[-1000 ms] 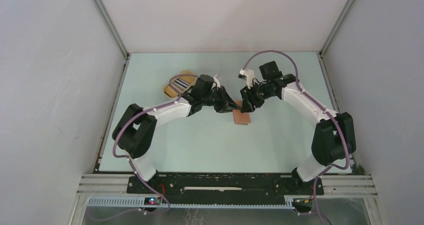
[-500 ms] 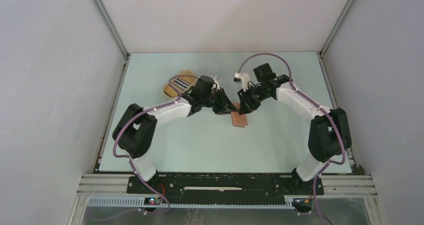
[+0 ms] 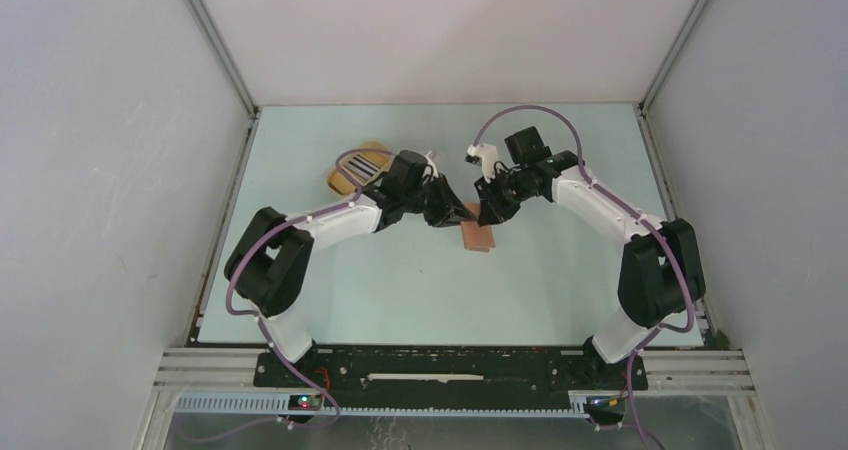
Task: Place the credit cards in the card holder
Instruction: Open the card holder at the center of the board.
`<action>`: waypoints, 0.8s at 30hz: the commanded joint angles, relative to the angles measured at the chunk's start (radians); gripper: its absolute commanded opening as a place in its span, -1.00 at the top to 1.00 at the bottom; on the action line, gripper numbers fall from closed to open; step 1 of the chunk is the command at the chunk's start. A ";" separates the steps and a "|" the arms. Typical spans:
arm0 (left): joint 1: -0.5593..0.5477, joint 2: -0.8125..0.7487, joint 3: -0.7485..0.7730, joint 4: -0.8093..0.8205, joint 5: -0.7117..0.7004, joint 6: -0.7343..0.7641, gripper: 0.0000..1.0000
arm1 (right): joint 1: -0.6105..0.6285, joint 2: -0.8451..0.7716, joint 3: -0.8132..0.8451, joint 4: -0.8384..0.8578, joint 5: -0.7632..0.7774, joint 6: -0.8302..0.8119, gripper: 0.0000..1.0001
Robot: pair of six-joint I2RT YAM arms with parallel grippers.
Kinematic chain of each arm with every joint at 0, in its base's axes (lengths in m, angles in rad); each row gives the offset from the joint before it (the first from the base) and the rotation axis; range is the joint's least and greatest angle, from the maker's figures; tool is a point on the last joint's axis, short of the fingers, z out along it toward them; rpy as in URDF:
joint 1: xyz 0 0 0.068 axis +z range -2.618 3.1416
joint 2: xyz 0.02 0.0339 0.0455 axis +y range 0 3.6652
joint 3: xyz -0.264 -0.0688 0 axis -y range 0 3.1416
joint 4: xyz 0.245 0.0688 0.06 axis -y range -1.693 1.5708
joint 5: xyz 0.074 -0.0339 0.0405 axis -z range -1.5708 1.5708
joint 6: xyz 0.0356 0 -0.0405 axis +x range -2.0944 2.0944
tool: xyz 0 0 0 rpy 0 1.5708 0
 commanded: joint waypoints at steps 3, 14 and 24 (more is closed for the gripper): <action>0.018 -0.069 -0.003 0.115 0.047 -0.026 1.00 | -0.062 -0.044 -0.039 0.010 0.076 0.016 1.00; 0.033 -0.060 -0.016 0.139 0.062 -0.018 1.00 | -0.140 -0.051 -0.065 0.029 0.032 0.044 1.00; 0.034 -0.052 -0.051 0.319 0.182 0.081 1.00 | -0.281 -0.035 -0.102 0.040 -0.269 0.110 0.15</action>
